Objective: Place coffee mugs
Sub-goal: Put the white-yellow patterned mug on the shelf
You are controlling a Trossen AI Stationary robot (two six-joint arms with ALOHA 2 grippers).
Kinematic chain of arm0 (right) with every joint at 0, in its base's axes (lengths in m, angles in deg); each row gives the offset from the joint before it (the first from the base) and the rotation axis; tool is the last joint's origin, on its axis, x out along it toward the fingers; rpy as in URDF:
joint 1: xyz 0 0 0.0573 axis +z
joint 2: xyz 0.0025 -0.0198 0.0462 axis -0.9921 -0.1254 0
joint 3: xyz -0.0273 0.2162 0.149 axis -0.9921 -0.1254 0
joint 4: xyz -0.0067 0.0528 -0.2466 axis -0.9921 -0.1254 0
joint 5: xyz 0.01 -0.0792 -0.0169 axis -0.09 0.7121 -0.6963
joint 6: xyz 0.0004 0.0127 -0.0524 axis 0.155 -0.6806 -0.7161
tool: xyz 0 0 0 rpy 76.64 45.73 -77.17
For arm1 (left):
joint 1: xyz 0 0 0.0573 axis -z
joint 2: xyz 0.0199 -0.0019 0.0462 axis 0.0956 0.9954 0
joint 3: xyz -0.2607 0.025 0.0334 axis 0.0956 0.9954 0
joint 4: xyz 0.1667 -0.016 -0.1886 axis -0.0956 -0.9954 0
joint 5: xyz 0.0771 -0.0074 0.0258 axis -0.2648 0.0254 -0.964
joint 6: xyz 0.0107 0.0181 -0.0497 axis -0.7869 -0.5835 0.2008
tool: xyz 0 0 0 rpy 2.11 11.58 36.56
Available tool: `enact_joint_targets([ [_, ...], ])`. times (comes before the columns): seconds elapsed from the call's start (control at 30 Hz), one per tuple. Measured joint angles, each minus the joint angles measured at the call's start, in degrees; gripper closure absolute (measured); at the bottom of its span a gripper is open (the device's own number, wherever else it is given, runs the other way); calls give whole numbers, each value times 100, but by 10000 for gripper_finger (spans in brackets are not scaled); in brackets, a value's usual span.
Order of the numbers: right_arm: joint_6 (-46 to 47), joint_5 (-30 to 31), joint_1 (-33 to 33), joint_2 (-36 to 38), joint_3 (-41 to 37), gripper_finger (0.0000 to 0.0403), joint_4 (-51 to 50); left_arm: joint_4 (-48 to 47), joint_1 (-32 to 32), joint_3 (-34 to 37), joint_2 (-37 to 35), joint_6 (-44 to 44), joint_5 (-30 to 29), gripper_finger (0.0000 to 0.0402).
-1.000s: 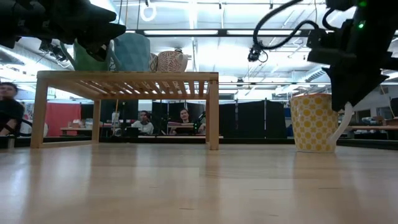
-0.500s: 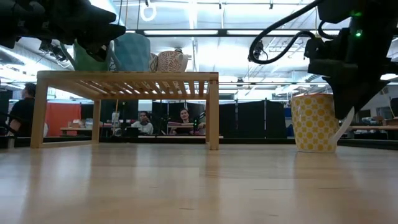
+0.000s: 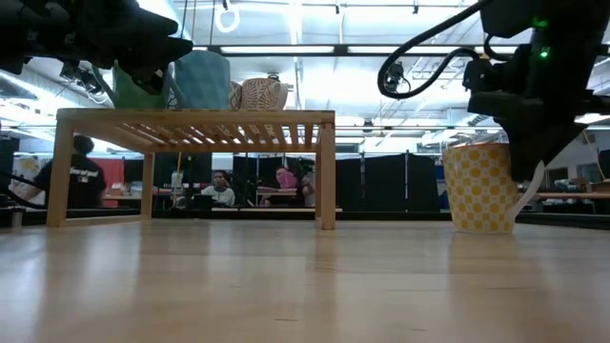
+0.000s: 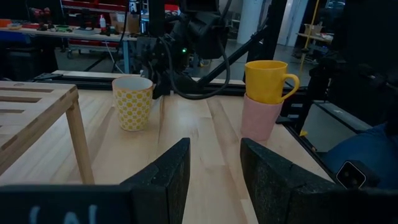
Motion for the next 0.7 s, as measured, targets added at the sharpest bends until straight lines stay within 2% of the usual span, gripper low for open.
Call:
enact_joint_targets([
  [0.43,-160,-47,-36,90,19,334,-152,1,-2,0,0,-3,0,253],
  [0.7,-678,78,-344,238,510,335,-835,2,-1,0,0,-6,0,253],
])
